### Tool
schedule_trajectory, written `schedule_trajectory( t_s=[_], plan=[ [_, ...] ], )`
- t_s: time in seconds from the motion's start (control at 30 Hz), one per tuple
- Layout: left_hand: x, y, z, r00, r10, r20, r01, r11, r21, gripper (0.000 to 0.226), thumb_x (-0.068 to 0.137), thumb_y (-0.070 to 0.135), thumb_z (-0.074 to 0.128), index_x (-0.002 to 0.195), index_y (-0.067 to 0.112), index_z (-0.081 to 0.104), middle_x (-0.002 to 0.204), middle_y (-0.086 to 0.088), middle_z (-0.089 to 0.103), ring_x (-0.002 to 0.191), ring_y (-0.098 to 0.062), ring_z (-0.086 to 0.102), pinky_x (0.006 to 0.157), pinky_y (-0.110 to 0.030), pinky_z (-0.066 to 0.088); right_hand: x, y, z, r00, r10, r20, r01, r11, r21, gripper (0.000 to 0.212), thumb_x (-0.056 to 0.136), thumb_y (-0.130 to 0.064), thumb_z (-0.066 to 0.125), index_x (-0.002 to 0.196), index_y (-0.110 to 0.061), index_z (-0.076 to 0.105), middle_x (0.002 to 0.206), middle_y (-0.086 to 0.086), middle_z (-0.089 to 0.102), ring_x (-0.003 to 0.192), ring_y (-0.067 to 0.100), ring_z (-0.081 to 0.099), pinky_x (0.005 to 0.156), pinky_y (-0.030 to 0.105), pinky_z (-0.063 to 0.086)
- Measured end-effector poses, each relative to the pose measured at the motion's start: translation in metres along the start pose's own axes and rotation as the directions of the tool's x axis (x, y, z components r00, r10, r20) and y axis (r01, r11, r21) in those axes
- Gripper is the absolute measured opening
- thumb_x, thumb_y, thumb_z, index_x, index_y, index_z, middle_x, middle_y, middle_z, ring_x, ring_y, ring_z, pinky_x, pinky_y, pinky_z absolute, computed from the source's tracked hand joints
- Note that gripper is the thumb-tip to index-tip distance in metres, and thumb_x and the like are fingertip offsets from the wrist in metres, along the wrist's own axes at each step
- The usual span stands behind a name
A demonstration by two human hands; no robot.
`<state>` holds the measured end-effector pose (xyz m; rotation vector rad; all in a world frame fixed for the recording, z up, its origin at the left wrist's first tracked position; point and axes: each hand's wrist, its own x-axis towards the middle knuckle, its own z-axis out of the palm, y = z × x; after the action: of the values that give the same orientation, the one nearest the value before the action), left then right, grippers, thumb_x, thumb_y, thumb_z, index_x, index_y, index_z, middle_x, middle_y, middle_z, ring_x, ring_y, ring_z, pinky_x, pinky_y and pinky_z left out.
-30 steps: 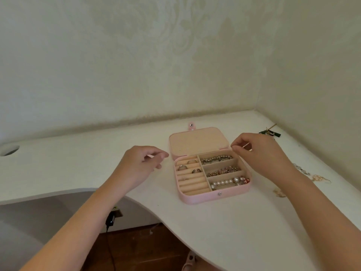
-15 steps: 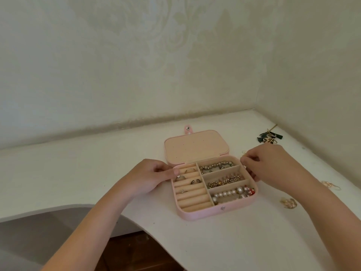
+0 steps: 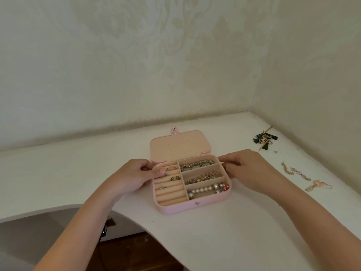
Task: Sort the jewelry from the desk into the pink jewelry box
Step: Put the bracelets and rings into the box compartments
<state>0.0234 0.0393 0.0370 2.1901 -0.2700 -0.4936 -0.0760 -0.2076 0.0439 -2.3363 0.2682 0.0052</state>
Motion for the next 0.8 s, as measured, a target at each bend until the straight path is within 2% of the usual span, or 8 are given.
schedule_trajectory(
  t_s=[0.07, 0.1, 0.2, 0.3, 0.5, 0.67, 0.77, 0.8],
  plan=[
    [-0.002, -0.001, 0.001, 1.0, -0.01, -0.01, 0.01, 1.0, -0.012, 0.029, 0.082, 0.04, 0.067, 0.088, 0.011, 0.066, 0.073, 0.002, 0.061, 0.062, -0.01, 0.05, 0.057, -0.021, 0.035, 0.002, 0.004, -0.012, 0.998, 0.057, 0.031, -0.063, 0.967, 0.248, 0.036, 0.091, 0.003, 0.044, 0.113, -0.011, 0.067, 0.096, 0.007, 0.072, 0.085, 0.017, 0.069, 0.081, 0.03, 0.057],
    [-0.003, -0.002, 0.003, 1.0, -0.011, -0.027, 0.01, 1.0, -0.018, 0.03, 0.082, 0.039, 0.067, 0.09, 0.01, 0.067, 0.074, 0.0, 0.063, 0.062, -0.011, 0.051, 0.056, -0.021, 0.035, 0.001, 0.006, -0.023, 0.997, 0.075, 0.007, -0.073, 0.932, 0.356, 0.033, 0.091, 0.007, 0.043, 0.111, -0.005, 0.066, 0.098, 0.01, 0.071, 0.084, 0.016, 0.068, 0.076, 0.024, 0.057],
    [-0.006, -0.004, 0.009, 0.997, 0.005, -0.082, -0.011, 0.998, -0.07, 0.028, 0.084, 0.034, 0.067, 0.093, 0.008, 0.068, 0.077, -0.003, 0.071, 0.058, -0.012, 0.06, 0.052, -0.017, 0.042, -0.003, 0.017, -0.059, 0.98, 0.098, -0.172, -0.005, 0.88, 0.475, 0.032, 0.09, 0.011, 0.041, 0.099, -0.003, 0.068, 0.095, 0.014, 0.07, 0.081, 0.018, 0.065, 0.07, 0.02, 0.055],
    [-0.01, -0.006, 0.013, 0.992, 0.029, -0.123, -0.043, 0.993, -0.111, 0.026, 0.083, 0.033, 0.068, 0.092, 0.009, 0.069, 0.076, -0.003, 0.073, 0.055, -0.008, 0.066, 0.047, -0.012, 0.045, -0.011, 0.031, -0.083, 0.961, 0.108, -0.254, 0.007, 0.911, 0.413, 0.032, 0.088, 0.011, 0.042, 0.094, -0.004, 0.069, 0.092, 0.01, 0.07, 0.08, 0.016, 0.064, 0.067, 0.015, 0.053],
    [-0.01, -0.004, 0.019, 0.989, 0.037, -0.144, -0.057, 0.989, -0.133, 0.029, 0.082, 0.033, 0.07, 0.092, 0.007, 0.067, 0.075, -0.006, 0.073, 0.058, -0.014, 0.068, 0.051, -0.017, 0.049, -0.021, 0.059, -0.097, 0.985, 0.117, -0.123, -0.1, 0.985, 0.141, 0.029, 0.086, 0.008, 0.054, 0.088, -0.015, 0.071, 0.094, 0.004, 0.071, 0.086, 0.016, 0.063, 0.071, 0.018, 0.049],
    [-0.008, -0.002, 0.022, 0.989, 0.017, -0.145, -0.04, 0.986, -0.159, 0.027, 0.083, 0.029, 0.07, 0.091, 0.004, 0.066, 0.072, -0.008, 0.072, 0.054, -0.015, 0.067, 0.046, -0.016, 0.048, -0.025, 0.066, -0.087, 0.993, 0.107, -0.05, -0.112, 0.989, -0.101, 0.023, 0.086, -0.007, 0.064, 0.089, -0.028, 0.071, 0.093, -0.012, 0.068, 0.071, -0.005, 0.061, 0.062, 0.009, 0.044],
    [-0.009, -0.001, 0.022, 0.99, 0.01, -0.142, -0.032, 0.987, -0.159, 0.027, 0.083, 0.028, 0.069, 0.09, 0.003, 0.066, 0.073, -0.009, 0.072, 0.053, -0.013, 0.066, 0.046, -0.016, 0.048, -0.022, 0.066, -0.071, 0.997, 0.073, -0.021, -0.075, 0.985, -0.157, 0.012, 0.082, -0.026, 0.071, 0.086, -0.037, 0.07, 0.096, -0.013, 0.068, 0.086, 0.002, 0.063, 0.073, 0.02, 0.05],
    [-0.01, -0.001, 0.022, 0.99, 0.009, -0.14, -0.031, 0.987, -0.155, 0.027, 0.083, 0.029, 0.069, 0.09, 0.002, 0.066, 0.073, -0.009, 0.072, 0.053, -0.013, 0.066, 0.046, -0.016, 0.048, -0.021, 0.065, -0.067, 0.997, 0.07, -0.017, -0.072, 0.984, -0.161, 0.009, 0.08, -0.031, 0.072, 0.085, -0.038, 0.071, 0.095, -0.013, 0.068, 0.086, 0.003, 0.063, 0.072, 0.024, 0.051]
  ],
)
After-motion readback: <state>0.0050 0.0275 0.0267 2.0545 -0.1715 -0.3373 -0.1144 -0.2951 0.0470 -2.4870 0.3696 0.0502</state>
